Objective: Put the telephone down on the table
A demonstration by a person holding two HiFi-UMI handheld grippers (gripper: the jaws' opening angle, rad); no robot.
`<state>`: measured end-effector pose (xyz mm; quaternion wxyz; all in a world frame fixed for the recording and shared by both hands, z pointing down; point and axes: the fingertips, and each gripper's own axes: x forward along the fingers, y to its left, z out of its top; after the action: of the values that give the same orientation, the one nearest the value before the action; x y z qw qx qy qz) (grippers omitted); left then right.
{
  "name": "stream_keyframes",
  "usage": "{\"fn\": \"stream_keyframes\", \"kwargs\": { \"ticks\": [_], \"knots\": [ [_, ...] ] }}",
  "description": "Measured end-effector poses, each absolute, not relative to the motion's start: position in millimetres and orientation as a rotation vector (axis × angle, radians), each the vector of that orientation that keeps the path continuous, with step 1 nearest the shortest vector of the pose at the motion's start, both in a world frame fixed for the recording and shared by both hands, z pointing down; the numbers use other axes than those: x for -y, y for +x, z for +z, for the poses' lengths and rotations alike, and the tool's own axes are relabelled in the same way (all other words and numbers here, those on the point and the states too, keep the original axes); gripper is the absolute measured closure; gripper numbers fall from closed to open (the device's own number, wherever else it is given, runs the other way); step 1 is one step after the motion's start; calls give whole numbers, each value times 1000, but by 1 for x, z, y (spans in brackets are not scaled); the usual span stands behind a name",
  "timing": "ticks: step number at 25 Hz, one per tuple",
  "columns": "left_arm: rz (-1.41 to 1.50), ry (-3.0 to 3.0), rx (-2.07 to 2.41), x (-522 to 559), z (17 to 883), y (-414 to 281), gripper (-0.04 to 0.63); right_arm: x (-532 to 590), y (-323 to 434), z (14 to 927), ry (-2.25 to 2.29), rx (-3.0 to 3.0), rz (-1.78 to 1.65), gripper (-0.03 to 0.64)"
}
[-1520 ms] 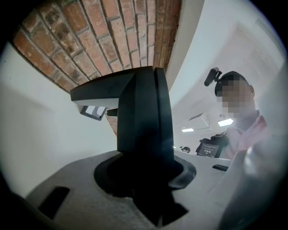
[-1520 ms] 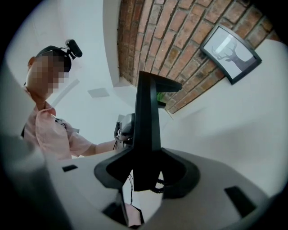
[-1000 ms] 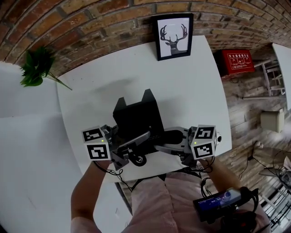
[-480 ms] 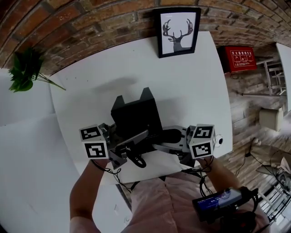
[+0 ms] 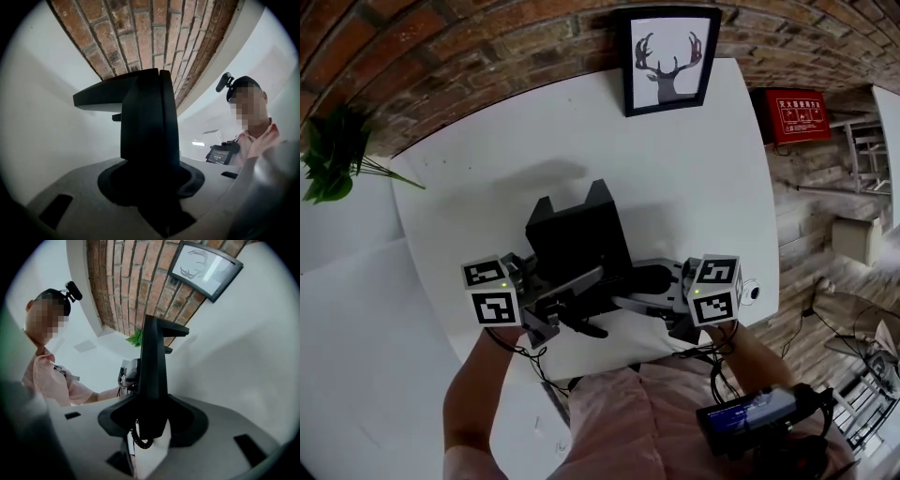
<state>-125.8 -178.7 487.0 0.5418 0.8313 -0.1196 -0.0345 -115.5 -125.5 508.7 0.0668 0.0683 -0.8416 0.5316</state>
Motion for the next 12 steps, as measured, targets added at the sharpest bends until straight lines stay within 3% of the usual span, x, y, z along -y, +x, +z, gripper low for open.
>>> {"fn": "stream_keyframes", "kwargs": {
  "ticks": [12],
  "knots": [
    [-102,1928,281,186,498,-131,433,131,-119,517,214,2489,1643,434]
  ]
}}
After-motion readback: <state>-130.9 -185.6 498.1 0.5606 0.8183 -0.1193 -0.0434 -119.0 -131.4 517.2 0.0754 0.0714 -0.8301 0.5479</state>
